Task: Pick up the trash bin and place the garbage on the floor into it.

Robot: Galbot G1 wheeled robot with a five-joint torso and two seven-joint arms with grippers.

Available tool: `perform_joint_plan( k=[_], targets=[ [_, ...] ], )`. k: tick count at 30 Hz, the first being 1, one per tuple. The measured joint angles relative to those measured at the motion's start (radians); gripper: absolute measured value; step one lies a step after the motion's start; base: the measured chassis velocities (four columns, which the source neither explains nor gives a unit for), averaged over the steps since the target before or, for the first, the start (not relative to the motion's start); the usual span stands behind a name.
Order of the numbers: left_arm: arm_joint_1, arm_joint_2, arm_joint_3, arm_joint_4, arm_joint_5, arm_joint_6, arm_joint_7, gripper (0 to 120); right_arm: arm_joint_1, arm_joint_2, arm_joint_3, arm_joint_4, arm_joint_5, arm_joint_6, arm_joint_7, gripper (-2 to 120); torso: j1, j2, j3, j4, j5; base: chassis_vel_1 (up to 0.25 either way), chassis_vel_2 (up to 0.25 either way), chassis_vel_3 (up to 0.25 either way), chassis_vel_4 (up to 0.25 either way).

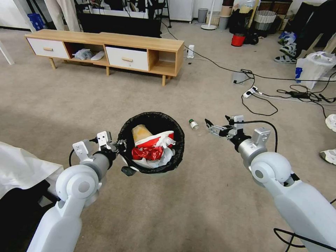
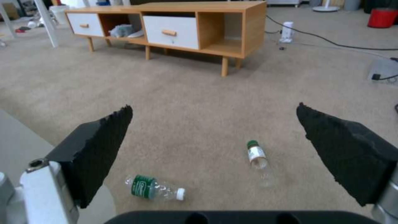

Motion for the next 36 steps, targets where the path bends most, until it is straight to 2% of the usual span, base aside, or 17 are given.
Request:
perform_joint_plan(
  k=[36],
  targets=[
    [0.004,-0.006,0.003,-0.003,0.006,-0.001,0.000,3,0.014,0.002,-0.007,-0.014,-0.004,0.015,-0.012,100,0.000,0.000,0.000,0.0000,0.0000,-0.001,0.005,0.003,-0.002]
  ],
)
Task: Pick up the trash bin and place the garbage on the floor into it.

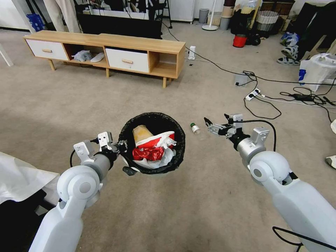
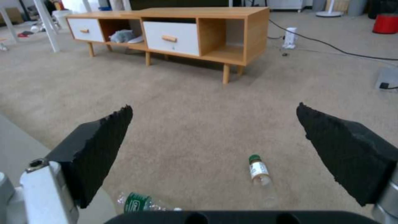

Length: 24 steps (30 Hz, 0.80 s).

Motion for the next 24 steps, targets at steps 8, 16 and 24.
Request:
perform_joint_plan(
  k=[8,16,24],
  targets=[
    [-0.001,-0.001,0.000,0.000,0.000,0.000,0.000,3,0.004,0.001,-0.001,-0.003,0.001,0.001,-0.001,100,0.000,0.000,0.000,0.0000,0.0000,-0.064,0.058,0.058,-0.051],
    [-0.002,-0.002,0.000,0.000,0.001,-0.001,0.000,3,0.004,0.000,0.000,-0.004,0.001,0.003,-0.005,100,0.000,0.000,0.000,0.0001,0.0000,-0.078,0.082,0.056,-0.071],
    [-0.003,-0.003,0.000,0.003,0.001,-0.001,0.001,3,0.009,0.004,-0.002,-0.013,0.001,0.006,-0.011,100,0.000,0.000,0.000,-0.0001,-0.0001,-0.066,0.056,0.064,-0.077]
  ],
)
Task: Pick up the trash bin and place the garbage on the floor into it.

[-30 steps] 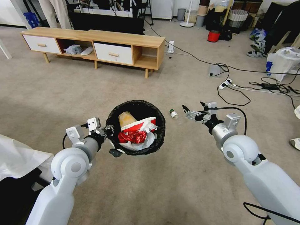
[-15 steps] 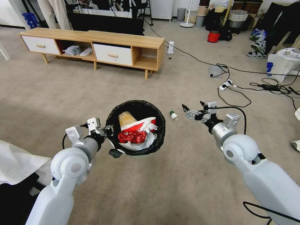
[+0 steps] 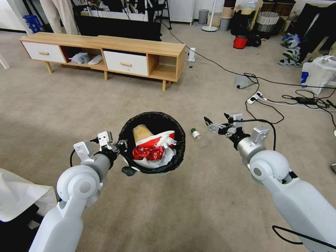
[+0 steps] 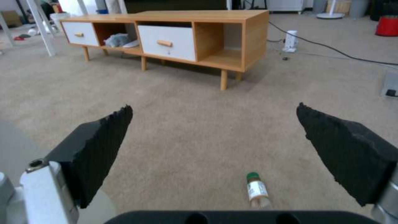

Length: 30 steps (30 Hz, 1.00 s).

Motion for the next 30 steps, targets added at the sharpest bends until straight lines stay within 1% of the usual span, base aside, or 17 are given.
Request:
perform_joint_plan(
  k=[7,30],
  targets=[
    [-0.002,-0.001,0.000,0.005,0.001,0.000,0.001,3,0.006,0.004,-0.005,-0.008,-0.002,0.003,-0.006,100,0.000,0.000,0.000,0.0003,0.0001,-0.091,0.100,0.104,-0.095],
    [-0.008,-0.002,0.001,0.013,0.003,-0.001,0.003,3,0.010,0.008,-0.009,-0.021,-0.012,0.016,-0.017,100,0.000,0.000,0.000,0.0001,0.0001,-0.090,0.095,0.097,-0.093]
  ],
)
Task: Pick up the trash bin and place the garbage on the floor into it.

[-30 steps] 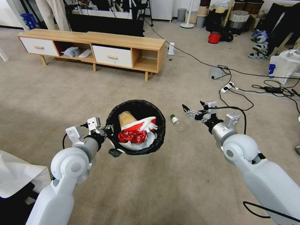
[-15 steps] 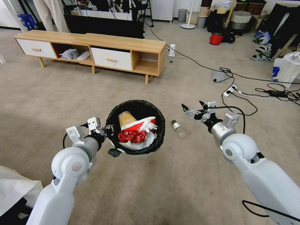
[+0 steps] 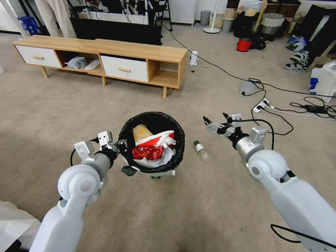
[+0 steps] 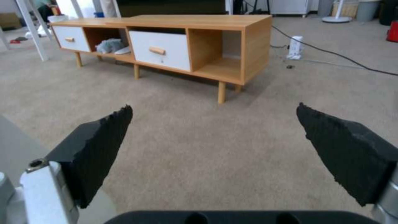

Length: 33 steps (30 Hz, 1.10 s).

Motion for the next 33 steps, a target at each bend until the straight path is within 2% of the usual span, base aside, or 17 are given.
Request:
perform_joint_plan(
  k=[33],
  targets=[
    [0.007,-0.001,0.001,-0.009,0.002,-0.001,0.000,3,0.002,0.001,-0.005,-0.005,-0.017,0.015,-0.004,100,0.000,0.000,0.000,0.0000,-0.0001,-0.100,0.096,0.094,-0.100]
  ],
)
